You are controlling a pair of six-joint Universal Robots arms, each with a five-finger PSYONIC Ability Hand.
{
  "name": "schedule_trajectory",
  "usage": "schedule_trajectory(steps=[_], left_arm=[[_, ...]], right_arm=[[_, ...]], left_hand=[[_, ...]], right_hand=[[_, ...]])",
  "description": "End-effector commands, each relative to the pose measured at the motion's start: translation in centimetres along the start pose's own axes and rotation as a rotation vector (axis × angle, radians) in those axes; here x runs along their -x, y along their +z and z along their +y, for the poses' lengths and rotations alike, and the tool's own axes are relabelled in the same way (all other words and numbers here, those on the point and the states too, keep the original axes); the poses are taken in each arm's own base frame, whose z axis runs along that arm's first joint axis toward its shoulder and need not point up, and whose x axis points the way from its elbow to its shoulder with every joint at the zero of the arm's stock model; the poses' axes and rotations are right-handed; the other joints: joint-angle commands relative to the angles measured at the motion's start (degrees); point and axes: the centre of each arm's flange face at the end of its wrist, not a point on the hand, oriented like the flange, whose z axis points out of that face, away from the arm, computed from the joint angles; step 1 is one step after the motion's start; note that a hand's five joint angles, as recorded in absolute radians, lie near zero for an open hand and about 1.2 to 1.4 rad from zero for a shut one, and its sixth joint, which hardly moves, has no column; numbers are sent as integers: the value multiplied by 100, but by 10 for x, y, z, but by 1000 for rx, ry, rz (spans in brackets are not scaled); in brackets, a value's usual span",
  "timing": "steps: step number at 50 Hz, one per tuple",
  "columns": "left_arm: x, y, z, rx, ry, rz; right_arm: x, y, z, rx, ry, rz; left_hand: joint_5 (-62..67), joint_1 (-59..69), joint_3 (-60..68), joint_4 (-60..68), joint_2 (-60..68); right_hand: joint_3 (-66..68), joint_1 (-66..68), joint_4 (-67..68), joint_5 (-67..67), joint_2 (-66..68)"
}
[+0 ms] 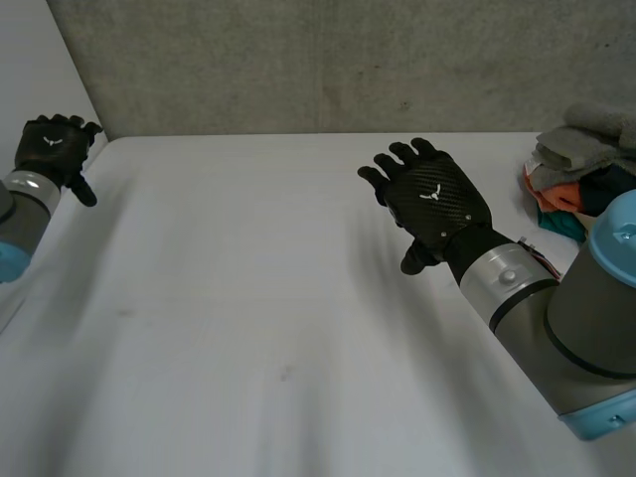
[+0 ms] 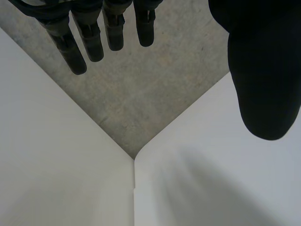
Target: Fold the laundry.
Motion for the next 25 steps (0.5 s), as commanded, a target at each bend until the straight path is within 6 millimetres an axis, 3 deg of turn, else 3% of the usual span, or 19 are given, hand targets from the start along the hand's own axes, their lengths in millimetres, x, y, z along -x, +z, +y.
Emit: schedule_trajectory(steps=[1,11,16,19,20,23,25], left_arm=[[-9,16,34,-24,13,-15],[-16,25,44,-63,120,-6],[-13,22,34,-35,166,24],[-7,13,8,-24,130,25],[-6,6,-12,-31,88,22],[-3,-8,-45,-46,-2,7],[0,-27,-82,-74,-88,-6]], right_arm=[[-7,6,8,58,-1,61],[-28,10,12,132,-7,197],[-32,6,9,153,4,193],[-37,5,4,131,10,200],[-41,5,-1,108,19,207],[-50,5,-9,61,44,226],[-62,4,-17,15,76,261]], left_hand=[[-293,-220,-236,-206,-210],[-293,-220,-236,-206,-210],[-293,-220,-236,-206,-210],[-293,-220,-236,-206,-210],[-293,-220,-236,-206,-210],[-293,-220,-236,-206,-210],[-293,-220,-236,-206,-210]], right_hand=[[-209,-322,-216,-291,-199],[-209,-322,-216,-291,-199],[-209,-322,-216,-291,-199],[-209,-322,-216,-291,-199],[-209,-322,-216,-291,-199],[-209,-322,-216,-291,-199],[-209,-322,-216,-291,-199]])
